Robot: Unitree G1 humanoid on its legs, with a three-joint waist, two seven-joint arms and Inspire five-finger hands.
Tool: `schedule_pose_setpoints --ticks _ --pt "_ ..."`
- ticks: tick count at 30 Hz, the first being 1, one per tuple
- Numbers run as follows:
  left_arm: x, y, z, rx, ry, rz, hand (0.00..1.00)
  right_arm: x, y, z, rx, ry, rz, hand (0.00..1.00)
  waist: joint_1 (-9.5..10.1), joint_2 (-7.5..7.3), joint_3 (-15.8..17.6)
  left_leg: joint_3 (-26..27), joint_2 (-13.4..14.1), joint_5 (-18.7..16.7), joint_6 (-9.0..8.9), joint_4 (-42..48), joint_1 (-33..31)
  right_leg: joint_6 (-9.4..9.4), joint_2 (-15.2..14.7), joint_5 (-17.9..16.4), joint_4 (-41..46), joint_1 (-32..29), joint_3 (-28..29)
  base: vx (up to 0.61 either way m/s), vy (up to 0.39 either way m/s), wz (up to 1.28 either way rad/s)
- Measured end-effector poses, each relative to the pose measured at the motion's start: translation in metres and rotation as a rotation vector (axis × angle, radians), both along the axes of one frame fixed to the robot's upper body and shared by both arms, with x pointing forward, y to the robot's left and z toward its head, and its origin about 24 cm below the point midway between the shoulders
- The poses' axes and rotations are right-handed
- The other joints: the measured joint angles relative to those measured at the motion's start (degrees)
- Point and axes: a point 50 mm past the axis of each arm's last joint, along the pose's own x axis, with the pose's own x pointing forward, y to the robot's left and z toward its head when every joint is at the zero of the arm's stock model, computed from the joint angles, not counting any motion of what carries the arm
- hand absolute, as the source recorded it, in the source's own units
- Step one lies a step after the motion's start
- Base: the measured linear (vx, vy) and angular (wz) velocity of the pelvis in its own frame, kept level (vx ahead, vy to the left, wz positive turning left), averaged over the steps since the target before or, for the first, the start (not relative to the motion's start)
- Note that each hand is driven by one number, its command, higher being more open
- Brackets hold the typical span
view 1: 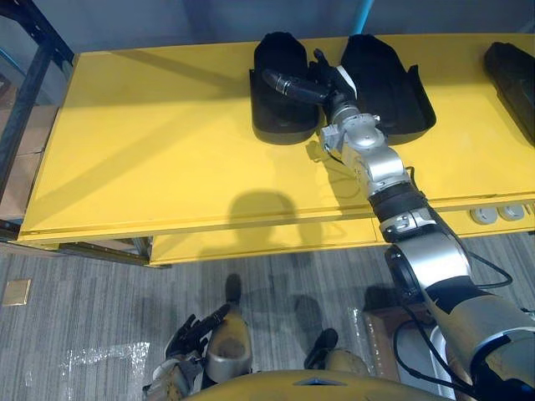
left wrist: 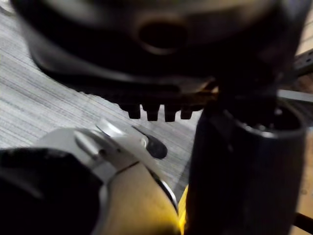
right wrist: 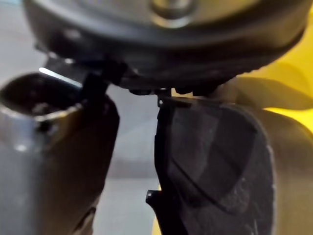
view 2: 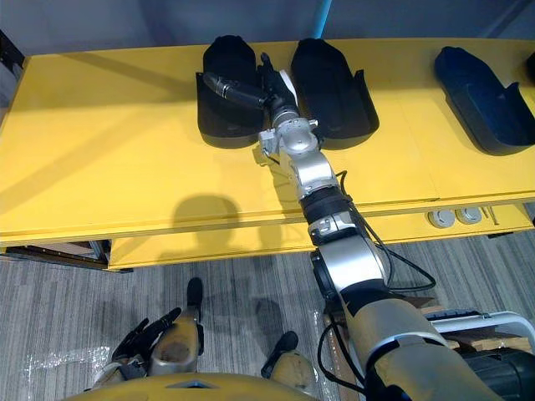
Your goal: Walk over and take three plastic housings, then place them on the shelf
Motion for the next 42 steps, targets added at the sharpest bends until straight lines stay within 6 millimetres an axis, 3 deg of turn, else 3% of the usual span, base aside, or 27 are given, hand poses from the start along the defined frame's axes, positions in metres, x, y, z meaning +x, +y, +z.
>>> schedule_pose_setpoints --ticks 20,32,42 --pt "0.006 -0.001 0.002 0.0 -0.016 -0.016 1.0 -0.003 0.019 0.006 -0.077 -0.041 0.124 1.0 0.0 0.5 1.13 -0.08 -0.03 0.08 -0.02 0.0 -0.02 0.05 -0.46 -0.95 1.9 -0.96 0.67 0.0 -0.002 0.0" --pt "0.006 -0.001 0.002 0.005 -0.017 -0.026 1.0 0.0 -0.003 0.014 -0.028 -0.099 -0.096 1.0 -0.25 0.52 1.16 0.6 0.06 0.08 -0.02 0.01 0.13 0.15 -0.35 -0.85 1.68 -1.2 1.32 0.0 -0.005 -0.02" --pt "0.007 0.0 0.002 0.004 -0.017 -0.036 1.0 0.002 -0.011 0.012 0.029 -0.069 -0.109 1.0 -1.75 1.05 2.2 1.76 0.26 0.08 -0.02 0.01 1.38 0.38 -0.19 -0.43 1.34 -0.92 2.79 -0.01 -0.014 -0.07"
